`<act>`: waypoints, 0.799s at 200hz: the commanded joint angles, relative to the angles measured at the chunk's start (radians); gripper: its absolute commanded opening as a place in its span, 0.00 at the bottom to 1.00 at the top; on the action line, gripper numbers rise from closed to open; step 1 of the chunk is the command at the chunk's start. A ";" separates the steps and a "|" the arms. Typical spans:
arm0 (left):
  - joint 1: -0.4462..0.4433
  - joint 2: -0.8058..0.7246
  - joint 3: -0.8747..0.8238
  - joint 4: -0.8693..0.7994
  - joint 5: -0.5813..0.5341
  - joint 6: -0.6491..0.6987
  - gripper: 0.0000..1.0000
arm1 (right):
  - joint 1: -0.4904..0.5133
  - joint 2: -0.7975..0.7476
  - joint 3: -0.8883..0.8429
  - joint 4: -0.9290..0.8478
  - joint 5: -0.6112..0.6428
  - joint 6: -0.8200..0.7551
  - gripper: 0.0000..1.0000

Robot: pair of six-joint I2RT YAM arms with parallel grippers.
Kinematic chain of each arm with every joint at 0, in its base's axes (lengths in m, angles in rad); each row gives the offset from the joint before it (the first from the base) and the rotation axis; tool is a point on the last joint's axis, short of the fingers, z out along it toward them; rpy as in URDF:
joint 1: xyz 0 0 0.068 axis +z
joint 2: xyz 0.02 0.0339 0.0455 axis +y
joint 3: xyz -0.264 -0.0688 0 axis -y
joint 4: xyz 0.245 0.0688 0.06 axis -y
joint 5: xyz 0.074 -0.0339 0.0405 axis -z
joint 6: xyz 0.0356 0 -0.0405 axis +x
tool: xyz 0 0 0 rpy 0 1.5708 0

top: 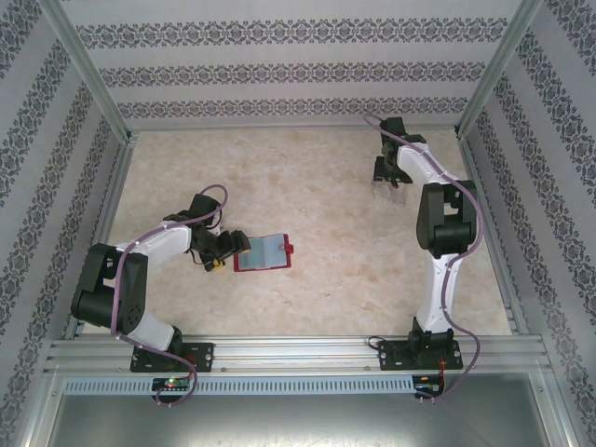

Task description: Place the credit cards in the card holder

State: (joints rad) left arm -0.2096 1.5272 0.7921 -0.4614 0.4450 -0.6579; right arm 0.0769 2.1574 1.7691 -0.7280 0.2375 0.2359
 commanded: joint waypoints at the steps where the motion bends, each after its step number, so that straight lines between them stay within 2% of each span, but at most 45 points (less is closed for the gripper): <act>1: -0.005 -0.002 0.027 0.007 0.009 0.018 0.82 | 0.009 0.004 0.014 -0.047 0.111 -0.018 0.59; 63: -0.006 0.006 0.033 0.009 0.011 0.018 0.82 | 0.026 -0.022 0.040 -0.075 0.226 -0.058 0.54; 90: -0.006 0.007 0.032 0.010 0.011 0.018 0.82 | 0.026 -0.022 0.045 -0.081 0.235 -0.063 0.47; 160: -0.005 0.002 0.026 0.010 0.009 0.014 0.82 | 0.026 -0.037 0.040 -0.086 0.256 -0.072 0.44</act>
State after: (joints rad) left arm -0.2096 1.5272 0.7990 -0.4614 0.4450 -0.6579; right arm 0.1009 2.1574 1.7870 -0.7860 0.4397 0.1776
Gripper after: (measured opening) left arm 0.825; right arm 0.447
